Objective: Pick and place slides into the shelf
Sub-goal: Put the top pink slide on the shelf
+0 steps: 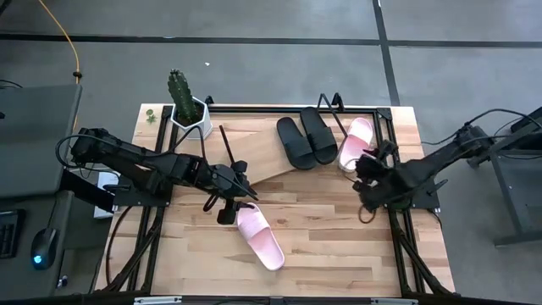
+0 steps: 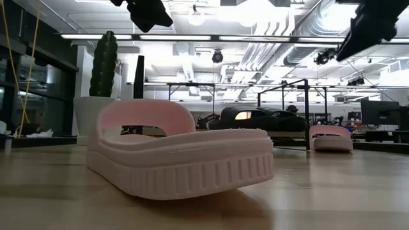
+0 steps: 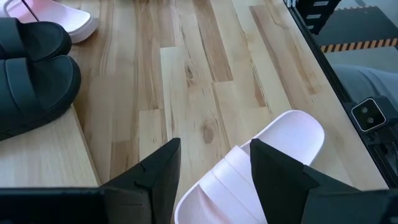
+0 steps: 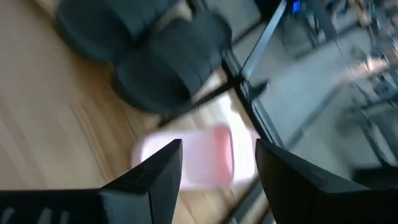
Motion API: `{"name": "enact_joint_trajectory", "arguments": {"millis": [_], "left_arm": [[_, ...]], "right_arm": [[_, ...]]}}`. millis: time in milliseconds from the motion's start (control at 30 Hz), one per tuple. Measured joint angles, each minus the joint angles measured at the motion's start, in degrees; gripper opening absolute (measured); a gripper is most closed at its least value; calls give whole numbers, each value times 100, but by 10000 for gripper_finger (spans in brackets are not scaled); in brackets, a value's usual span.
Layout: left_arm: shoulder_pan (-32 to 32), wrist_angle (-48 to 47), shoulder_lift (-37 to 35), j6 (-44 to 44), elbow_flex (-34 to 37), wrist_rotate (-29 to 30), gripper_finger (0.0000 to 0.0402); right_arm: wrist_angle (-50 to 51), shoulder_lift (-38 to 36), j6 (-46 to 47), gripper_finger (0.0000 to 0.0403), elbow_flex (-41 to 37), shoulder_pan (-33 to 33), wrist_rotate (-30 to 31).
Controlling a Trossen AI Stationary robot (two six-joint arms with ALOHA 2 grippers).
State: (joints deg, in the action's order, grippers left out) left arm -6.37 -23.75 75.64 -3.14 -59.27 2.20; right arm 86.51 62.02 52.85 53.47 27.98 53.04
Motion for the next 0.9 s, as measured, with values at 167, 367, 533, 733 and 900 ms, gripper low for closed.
{"name": "enact_joint_trajectory", "arguments": {"millis": [167, 367, 533, 733, 900], "left_arm": [[0, 2, 0, -17, 0, 0, 177], [0, 32, 0, -18, 0, 3, 177], [0, 93, -1, -19, -2, 45, 177], [0, 97, -2, -18, -2, 45, 177], [0, 97, -2, -17, -2, 44, 177]], "right_arm": [[-57, -683, 88, 193, -364, 658, 448], [-193, -1346, -37, 193, -329, 1119, 502], [-196, -1627, -37, 193, -332, 1350, 506], [-202, -1718, -4, 193, -337, 1483, 541], [-211, -1626, 8, 193, -340, 1483, 542]]}}
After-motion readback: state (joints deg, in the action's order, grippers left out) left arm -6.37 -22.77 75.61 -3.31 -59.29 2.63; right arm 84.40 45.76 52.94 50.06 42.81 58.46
